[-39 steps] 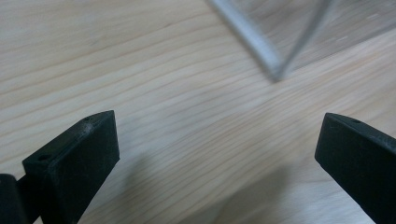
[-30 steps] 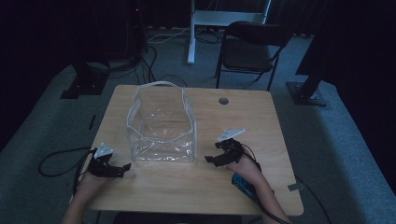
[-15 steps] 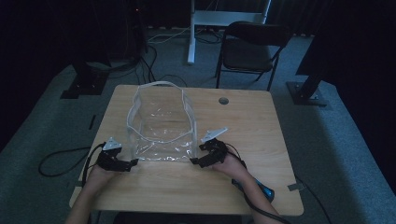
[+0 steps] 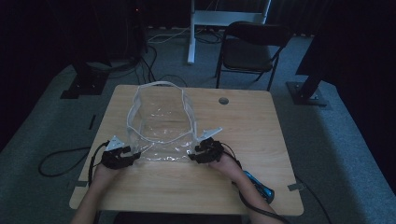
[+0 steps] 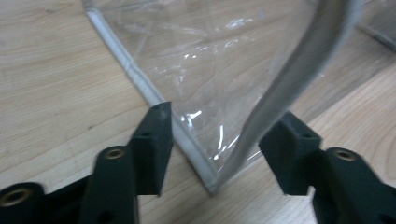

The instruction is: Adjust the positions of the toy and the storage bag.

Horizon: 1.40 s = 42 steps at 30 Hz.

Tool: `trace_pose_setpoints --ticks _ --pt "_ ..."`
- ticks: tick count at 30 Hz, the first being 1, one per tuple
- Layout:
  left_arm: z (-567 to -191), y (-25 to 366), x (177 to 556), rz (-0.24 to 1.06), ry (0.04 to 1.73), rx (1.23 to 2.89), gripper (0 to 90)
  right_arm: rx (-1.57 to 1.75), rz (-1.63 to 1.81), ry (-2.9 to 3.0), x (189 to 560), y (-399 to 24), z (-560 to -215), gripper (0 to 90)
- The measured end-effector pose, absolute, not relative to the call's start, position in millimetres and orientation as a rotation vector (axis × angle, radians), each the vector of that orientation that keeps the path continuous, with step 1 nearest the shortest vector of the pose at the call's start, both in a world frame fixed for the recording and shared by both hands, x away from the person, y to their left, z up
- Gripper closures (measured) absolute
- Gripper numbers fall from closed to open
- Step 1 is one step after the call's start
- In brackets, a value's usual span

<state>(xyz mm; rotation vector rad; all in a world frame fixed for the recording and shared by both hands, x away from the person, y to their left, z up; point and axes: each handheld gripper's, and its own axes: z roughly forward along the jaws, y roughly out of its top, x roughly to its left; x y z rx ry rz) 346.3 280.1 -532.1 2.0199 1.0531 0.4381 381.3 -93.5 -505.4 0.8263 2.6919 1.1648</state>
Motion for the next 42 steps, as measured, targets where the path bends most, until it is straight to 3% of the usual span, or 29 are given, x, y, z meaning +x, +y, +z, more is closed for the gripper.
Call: trace_pose_setpoints --ticks 5,12,21,42 --pt "-531.0 275.6 346.3 0.402 1.042 2.040 66.2 0.783 1.157 2.727 378.9 -91.1 -504.2 67.1" --pt "-528.3 270.3 344.4 0.396 1.063 2.047 74.9 0.757 1.103 2.707 374.1 -90.4 -501.0 83.3" --pt "-528.2 260.2 343.6 0.376 1.029 2.054 82.0 0.833 1.110 2.679 373.2 -104.1 -500.7 85.3" --pt "-528.0 197.4 359.5 0.282 0.908 2.102 84.2 0.976 1.107 2.631 367.3 -173.2 -501.4 85.7"
